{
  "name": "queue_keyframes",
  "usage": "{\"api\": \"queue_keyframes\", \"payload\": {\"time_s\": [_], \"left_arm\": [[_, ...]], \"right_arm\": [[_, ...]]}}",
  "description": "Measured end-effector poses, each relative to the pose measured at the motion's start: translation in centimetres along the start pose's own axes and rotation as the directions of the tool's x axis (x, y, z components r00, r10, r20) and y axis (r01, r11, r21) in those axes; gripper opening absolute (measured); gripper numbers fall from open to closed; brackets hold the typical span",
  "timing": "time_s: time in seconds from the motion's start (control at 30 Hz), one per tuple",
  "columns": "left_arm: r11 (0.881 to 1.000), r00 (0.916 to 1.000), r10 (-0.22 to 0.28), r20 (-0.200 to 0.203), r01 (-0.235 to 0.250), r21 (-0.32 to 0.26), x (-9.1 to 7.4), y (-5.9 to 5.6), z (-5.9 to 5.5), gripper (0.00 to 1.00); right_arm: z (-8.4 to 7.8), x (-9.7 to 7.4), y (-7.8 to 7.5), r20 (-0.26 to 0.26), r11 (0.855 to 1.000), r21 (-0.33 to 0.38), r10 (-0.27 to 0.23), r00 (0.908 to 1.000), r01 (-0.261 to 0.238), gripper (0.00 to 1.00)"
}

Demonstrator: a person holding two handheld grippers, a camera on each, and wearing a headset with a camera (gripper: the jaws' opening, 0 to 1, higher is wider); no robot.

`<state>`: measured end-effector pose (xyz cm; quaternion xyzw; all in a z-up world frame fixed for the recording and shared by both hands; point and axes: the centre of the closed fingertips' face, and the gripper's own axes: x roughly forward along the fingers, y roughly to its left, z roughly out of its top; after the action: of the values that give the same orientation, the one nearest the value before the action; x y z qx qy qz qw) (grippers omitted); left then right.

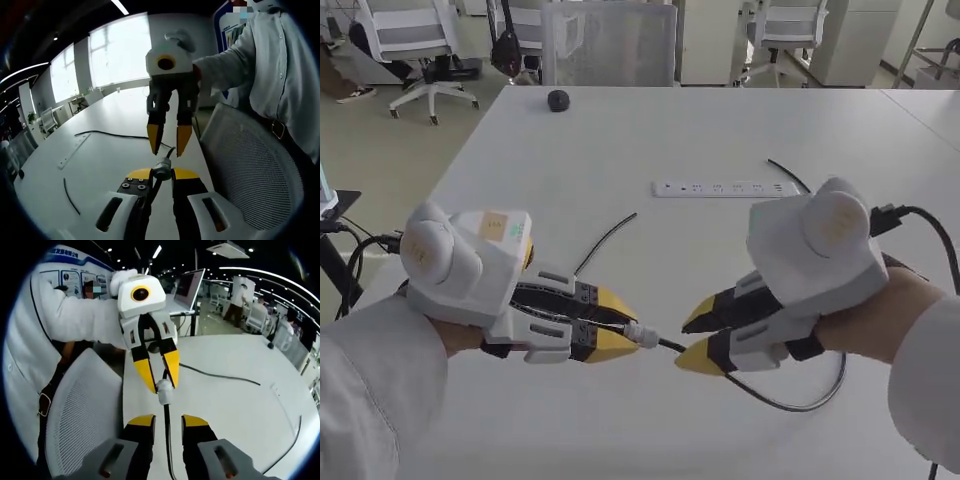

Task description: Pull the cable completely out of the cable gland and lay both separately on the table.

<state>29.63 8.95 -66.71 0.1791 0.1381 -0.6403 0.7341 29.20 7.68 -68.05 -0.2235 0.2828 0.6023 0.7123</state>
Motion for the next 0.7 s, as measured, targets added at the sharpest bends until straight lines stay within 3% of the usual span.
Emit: {"api": "queue_keyframes", "payload": {"time_s": [0.23,0.3,0.63,0.7], "left_arm": [[1.000,1.0000,-0.004,0.000,0.004,0.006,0.2,-0.1,0.2,0.15],[1.000,1.0000,-0.007,0.000,0.007,0.006,0.2,-0.1,0.3,0.15],[1.000,1.0000,-0.007,0.001,0.006,0.014,0.4,0.0,0.4,0.15],[1.000,1.0000,-0.006,-0.005,0.006,0.016,0.5,0.0,0.3,0.15]], "right_arm": [[0.4,0.8,0.3,-0.015,0.999,-0.053,0.011,0.9998,-0.012,0.06],[-0.1,0.9,0.0,-0.036,0.996,-0.084,-0.011,0.9993,0.008,0.00],[-0.1,0.7,0.0,-0.022,0.996,-0.094,-0.009,0.9997,0.007,0.00],[-0.8,0.7,0.0,-0.037,0.995,-0.103,-0.014,0.9992,0.010,0.00]]}}
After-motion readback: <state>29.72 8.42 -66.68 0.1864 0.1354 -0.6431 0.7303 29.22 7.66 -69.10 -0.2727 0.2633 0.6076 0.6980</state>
